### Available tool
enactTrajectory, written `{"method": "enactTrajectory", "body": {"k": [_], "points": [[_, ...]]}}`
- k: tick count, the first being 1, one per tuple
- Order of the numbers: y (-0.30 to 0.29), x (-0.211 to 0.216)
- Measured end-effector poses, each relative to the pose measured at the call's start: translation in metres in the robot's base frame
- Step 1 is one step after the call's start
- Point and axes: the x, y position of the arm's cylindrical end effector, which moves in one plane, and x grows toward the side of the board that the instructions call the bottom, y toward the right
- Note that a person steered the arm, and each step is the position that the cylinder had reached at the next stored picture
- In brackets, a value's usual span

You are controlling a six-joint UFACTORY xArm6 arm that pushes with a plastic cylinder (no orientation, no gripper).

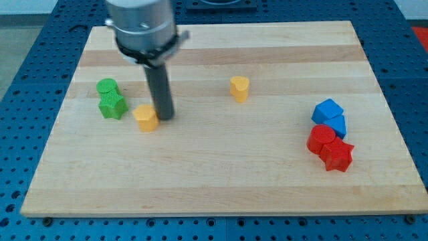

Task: Push yellow heart to the green star

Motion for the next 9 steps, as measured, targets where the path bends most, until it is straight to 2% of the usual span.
{"method": "enactTrajectory", "body": {"k": [1,2,3,4,5,6,9], "points": [[-0.024,-0.013],[-0.015,-0.014],[0.046,-0.014],[0.082,-0.014],[0.09,-0.008],[0.139,0.013],[0.155,-0.057]]}}
